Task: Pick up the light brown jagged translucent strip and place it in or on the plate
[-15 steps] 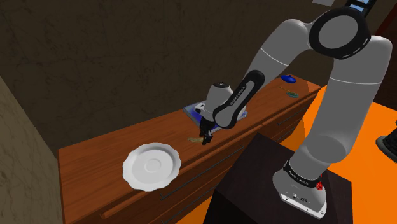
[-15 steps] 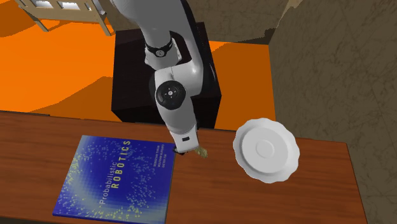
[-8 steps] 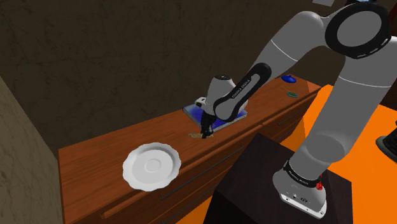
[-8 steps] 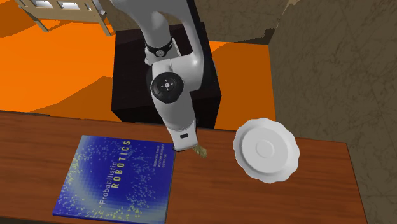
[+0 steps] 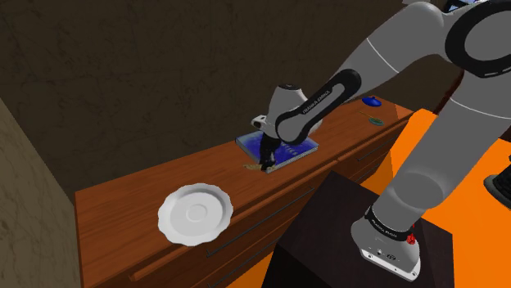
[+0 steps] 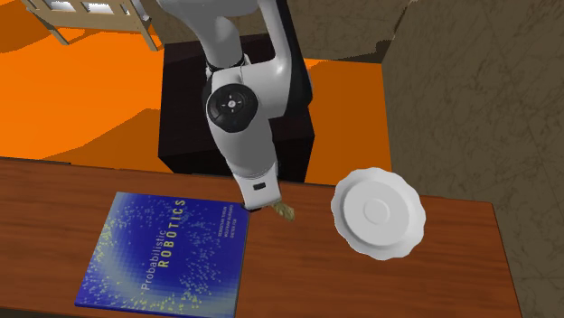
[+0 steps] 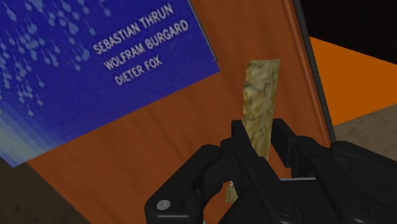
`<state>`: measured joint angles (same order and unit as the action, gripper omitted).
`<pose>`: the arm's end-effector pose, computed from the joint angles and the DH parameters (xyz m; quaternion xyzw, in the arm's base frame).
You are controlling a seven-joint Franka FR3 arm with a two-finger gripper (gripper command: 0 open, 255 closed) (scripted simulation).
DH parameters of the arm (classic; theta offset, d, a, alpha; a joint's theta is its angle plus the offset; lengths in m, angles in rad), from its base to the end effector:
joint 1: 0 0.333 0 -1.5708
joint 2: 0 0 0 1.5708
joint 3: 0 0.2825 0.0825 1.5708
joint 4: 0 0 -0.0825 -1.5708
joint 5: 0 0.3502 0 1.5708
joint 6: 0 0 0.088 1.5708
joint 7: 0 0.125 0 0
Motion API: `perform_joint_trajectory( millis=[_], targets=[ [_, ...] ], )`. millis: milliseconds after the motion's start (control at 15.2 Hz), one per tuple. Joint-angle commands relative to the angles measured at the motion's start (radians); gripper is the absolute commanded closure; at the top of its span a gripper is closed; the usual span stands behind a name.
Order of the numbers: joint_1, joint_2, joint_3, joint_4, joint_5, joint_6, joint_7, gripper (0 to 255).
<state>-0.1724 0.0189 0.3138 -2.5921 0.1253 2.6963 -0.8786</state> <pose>0.4305 0.0586 0.2368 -0.8972 -0.4383 -0.0516 0.0147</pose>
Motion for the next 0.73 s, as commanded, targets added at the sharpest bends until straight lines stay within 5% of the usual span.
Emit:
perform_joint_trajectory(
  millis=[0,660],
  targets=[
    [0.001,-0.031,0.002,-0.002,0.014,-0.029,-0.007,255],
    [0.127,0.091,0.092,0.153,-0.134,-0.056,0.334,255]
  ],
)
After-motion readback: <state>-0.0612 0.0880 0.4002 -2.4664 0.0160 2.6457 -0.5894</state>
